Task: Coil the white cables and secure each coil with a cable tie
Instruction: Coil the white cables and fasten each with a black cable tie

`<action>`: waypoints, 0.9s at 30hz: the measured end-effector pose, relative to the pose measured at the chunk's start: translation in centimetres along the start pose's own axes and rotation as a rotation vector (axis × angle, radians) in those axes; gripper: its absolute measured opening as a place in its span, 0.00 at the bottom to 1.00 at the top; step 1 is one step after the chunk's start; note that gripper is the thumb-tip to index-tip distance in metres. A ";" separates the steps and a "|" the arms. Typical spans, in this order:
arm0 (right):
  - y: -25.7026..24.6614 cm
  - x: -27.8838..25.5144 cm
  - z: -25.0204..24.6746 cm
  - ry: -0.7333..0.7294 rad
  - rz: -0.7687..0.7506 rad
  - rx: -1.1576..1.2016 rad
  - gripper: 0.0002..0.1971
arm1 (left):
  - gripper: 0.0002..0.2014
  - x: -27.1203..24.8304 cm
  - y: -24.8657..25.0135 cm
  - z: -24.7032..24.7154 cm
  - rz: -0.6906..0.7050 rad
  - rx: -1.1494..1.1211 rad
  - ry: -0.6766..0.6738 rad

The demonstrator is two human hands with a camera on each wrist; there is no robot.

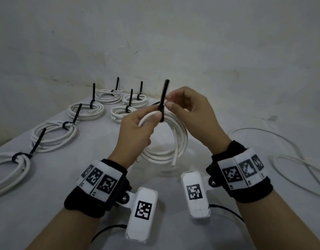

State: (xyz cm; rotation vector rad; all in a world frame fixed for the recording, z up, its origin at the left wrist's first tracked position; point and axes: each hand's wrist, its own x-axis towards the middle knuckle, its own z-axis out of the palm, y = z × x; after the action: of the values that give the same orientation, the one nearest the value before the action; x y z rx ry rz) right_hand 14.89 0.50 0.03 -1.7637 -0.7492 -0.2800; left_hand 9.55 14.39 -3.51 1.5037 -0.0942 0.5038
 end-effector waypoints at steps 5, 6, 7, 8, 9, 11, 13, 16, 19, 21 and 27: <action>0.8 -1.0 -1.3 -0.519 0.280 0.279 0.26 | 0.14 1.3 -0.3 -1.4 -0.186 -0.322 0.047; 0.8 -1.1 -1.3 -0.526 0.300 0.306 0.26 | 0.16 1.5 -0.4 -1.7 -0.220 -0.393 -0.003; 0.9 -1.1 -1.3 -0.502 0.305 0.316 0.26 | 0.19 1.6 -0.5 -2.0 -0.248 -0.477 -0.066; 1.0 -1.0 -1.3 -0.458 0.306 0.332 0.24 | 0.24 1.7 -0.6 -2.3 -0.270 -0.572 -0.136; 1.1 -0.9 -1.3 -0.406 0.308 0.361 0.23 | 0.30 1.7 -0.7 -2.6 -0.284 -0.664 -0.217; 1.4 -0.7 -1.5 -0.312 0.318 0.447 0.20 | 0.36 1.7 -0.9 -3.1 -0.291 -0.760 -0.389; 1.5 -0.5 -1.9 -0.252 0.328 0.514 0.18 | 0.32 1.5 -1.4 -3.3 -0.264 -0.722 -0.475; 1.4 -0.5 -2.0 -0.231 0.319 0.506 0.16 | 0.34 1.2 -1.8 -3.3 -0.220 -0.608 -0.538; 1.2 -0.6 -1.5 -0.230 0.297 0.450 0.14 | 0.31 1.0 -1.6 -3.0 -0.194 -0.578 -0.586; 1.0 -0.6 -1.2 -0.209 0.280 0.402 0.13 | 0.26 0.8 -1.3 -2.5 -0.154 -0.504 -0.528; 0.6 -0.6 -1.0 -0.196 0.232 0.225 0.11 | 0.16 0.2 -1.3 -1.3 -0.058 -0.320 -0.325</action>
State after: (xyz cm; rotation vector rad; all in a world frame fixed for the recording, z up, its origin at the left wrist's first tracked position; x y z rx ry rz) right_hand 14.96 -0.74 -0.46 -1.6578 -0.6775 0.1307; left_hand 9.90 15.71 -4.77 1.2582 -0.3674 0.1819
